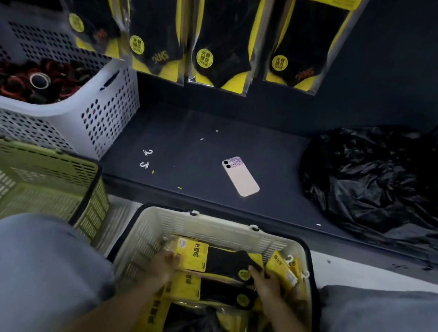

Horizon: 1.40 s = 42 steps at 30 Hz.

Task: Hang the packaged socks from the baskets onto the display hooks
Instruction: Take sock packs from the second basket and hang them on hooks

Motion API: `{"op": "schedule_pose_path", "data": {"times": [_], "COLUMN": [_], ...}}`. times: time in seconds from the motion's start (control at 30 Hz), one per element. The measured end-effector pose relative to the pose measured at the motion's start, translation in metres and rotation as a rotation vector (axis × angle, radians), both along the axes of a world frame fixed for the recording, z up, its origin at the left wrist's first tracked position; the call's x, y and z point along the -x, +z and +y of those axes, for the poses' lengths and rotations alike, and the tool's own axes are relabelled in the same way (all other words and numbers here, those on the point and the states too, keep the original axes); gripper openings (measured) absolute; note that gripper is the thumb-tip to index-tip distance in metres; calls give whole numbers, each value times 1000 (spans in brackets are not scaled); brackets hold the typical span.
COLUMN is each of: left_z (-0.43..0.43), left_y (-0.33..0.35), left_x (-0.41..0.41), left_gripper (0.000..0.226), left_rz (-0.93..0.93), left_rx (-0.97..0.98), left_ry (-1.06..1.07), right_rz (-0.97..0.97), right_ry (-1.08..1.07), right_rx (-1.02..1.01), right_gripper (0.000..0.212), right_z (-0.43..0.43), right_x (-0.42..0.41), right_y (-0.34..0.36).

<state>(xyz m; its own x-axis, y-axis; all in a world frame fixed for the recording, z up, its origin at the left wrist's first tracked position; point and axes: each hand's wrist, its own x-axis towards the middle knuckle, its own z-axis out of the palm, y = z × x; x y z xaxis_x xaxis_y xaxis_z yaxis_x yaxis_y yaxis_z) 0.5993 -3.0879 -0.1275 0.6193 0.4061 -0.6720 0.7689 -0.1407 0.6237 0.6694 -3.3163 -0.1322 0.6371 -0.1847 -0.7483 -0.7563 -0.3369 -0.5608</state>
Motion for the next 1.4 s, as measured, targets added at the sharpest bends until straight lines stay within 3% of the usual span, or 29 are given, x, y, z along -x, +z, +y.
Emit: {"op": "schedule_pose_path", "data": {"times": [0.1,0.2,0.37,0.43,0.5,0.57,0.63,0.77,0.93,1.07,1.2,1.23,1.33,1.4], "left_z": [2,2,12,13,12,10,10,12,14,31,43,42,39,37], "left_y": [1,3,12,13,13,15,15,17,28,47,78,88,113,130], "left_x": [3,5,7,12,13,12,12,16,10,-9,-24,-24,-21,-21], "left_gripper": [8,20,75,86,76,50,42,49,83,72,76,74,68,67], "left_rz": [-18,-32,244,329,353,351,315,237,248,145,18,13,-42,-127], "left_rx": [-47,-28,76,87,73,15,-19,-15,-6,201,269,278,334,415], "left_ry": [109,245,103,10,-39,-123,-134,5,140,281,296,292,297,319], "right_rz": [10,42,160,189,196,204,197,145,199,278,226,218,176,109], "right_ry": [14,-15,9,45,61,90,113,144,271,385,368,366,351,331], "right_rx": [16,-7,-29,-8,-12,-20,-28,-60,-202,-382,-475,-479,-533,-576], "right_gripper": [44,45,45,47,48,48,51,39,66,26,53,50,11,13], "right_z": [-2,-3,-7,-8,-8,-5,-4,-2,0,0,3,4,1,-6], "right_x": [1,1,-2,0,2,3,6,10,-3,-16,-27,-30,-35,-39], "right_y": [-3,-5,2,5,7,11,12,18,52,84,104,110,131,144]}}
